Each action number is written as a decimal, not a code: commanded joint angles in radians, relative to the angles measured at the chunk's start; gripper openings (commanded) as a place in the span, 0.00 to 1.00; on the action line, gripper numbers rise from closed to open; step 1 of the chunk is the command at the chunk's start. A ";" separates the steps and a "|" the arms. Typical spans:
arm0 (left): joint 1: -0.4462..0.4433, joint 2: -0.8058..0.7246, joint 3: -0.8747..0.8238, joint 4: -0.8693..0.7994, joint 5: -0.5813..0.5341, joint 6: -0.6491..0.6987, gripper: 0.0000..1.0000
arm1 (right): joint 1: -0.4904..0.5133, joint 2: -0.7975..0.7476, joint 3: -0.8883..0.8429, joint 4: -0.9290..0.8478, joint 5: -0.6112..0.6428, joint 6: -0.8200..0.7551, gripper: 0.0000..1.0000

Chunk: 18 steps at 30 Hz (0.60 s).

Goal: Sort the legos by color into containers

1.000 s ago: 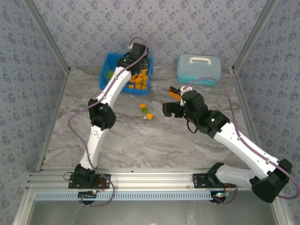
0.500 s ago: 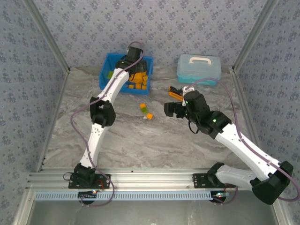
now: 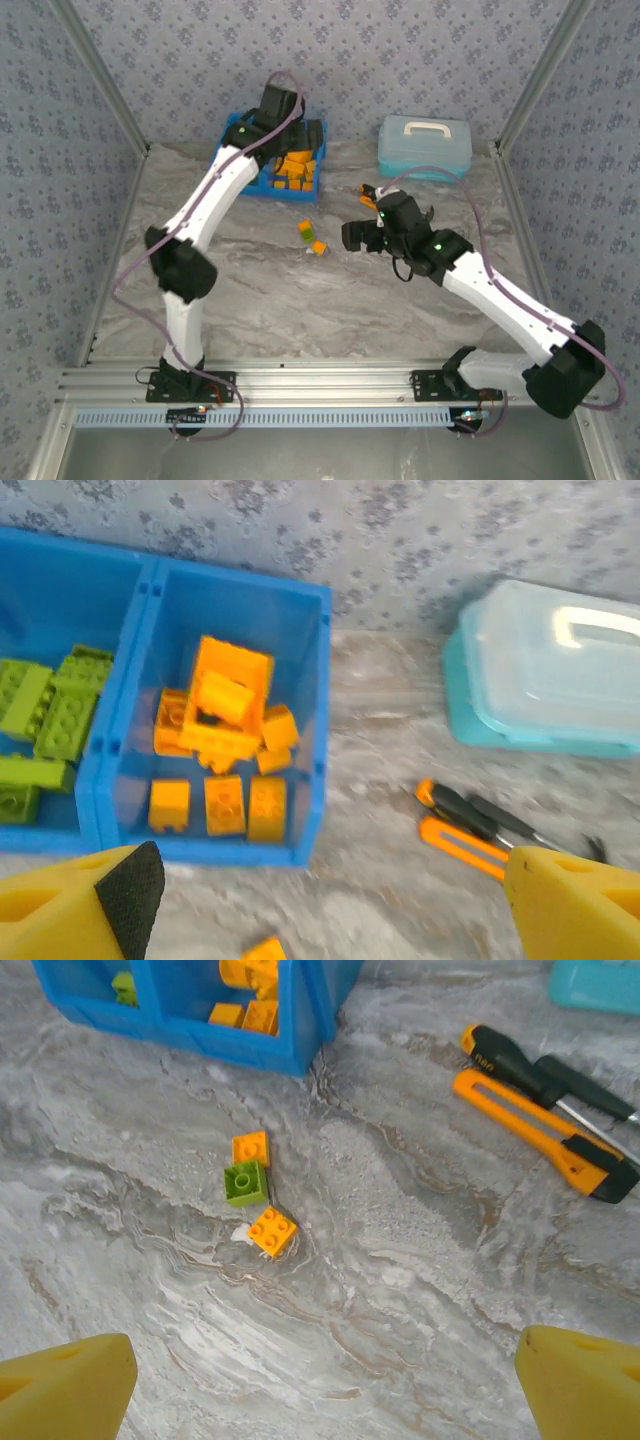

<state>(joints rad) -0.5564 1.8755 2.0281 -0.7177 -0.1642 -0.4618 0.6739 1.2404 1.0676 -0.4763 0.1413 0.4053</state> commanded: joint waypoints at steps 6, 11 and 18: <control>-0.008 -0.454 -0.645 0.114 0.013 -0.092 0.90 | 0.017 0.282 0.111 0.065 -0.059 -0.069 0.95; -0.010 -0.677 -0.870 0.046 0.064 -0.029 0.94 | 0.033 0.515 0.273 0.078 -0.034 -0.117 0.92; -0.007 -0.918 -0.963 -0.146 0.106 0.076 0.99 | 0.040 0.803 0.522 0.039 -0.023 -0.159 0.86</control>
<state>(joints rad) -0.5648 1.0283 1.0611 -0.7799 -0.0883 -0.4530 0.7116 1.9717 1.5139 -0.4053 0.1013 0.2840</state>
